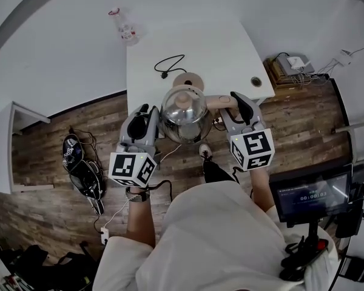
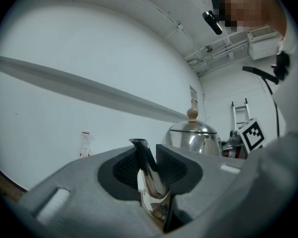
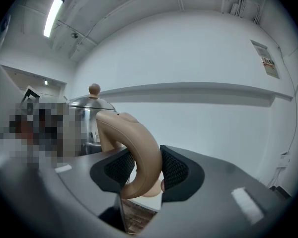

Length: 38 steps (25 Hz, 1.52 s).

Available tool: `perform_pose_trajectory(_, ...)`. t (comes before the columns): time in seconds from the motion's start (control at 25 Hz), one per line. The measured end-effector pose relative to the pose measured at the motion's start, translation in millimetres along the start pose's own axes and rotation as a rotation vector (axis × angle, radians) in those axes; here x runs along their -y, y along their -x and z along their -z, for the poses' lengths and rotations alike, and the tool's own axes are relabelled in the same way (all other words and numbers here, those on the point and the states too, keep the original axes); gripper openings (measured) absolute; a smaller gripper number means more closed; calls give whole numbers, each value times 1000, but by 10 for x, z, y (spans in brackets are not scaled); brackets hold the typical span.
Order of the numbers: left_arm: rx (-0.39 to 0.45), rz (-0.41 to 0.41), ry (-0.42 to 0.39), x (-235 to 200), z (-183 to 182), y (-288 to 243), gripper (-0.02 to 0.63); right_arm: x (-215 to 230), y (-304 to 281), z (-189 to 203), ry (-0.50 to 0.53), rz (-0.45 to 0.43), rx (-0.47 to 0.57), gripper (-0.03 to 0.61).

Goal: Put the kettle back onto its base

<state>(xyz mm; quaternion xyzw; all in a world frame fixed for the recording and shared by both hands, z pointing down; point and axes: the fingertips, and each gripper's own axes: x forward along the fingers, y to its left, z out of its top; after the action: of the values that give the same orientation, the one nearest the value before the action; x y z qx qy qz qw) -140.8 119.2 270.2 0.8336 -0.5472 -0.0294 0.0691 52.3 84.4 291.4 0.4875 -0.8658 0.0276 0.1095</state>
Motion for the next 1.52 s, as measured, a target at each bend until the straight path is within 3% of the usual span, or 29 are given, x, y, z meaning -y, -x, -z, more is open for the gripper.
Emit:
perform_pose_trajectory(0.48,-62,-40,49,-644,259,-1143,98,581,-1231,117,3,-39,-75,161)
perform_pose_trajectory(0.76,-61,-45,53,-723,499,-1259,98,641,-1415,327,16,-60,-79,161)
perform_pose_trajectory(1.52,-161,-106,77,-1218,1194,-2190,98,1119,-2477,961,26,-128,-171,160)
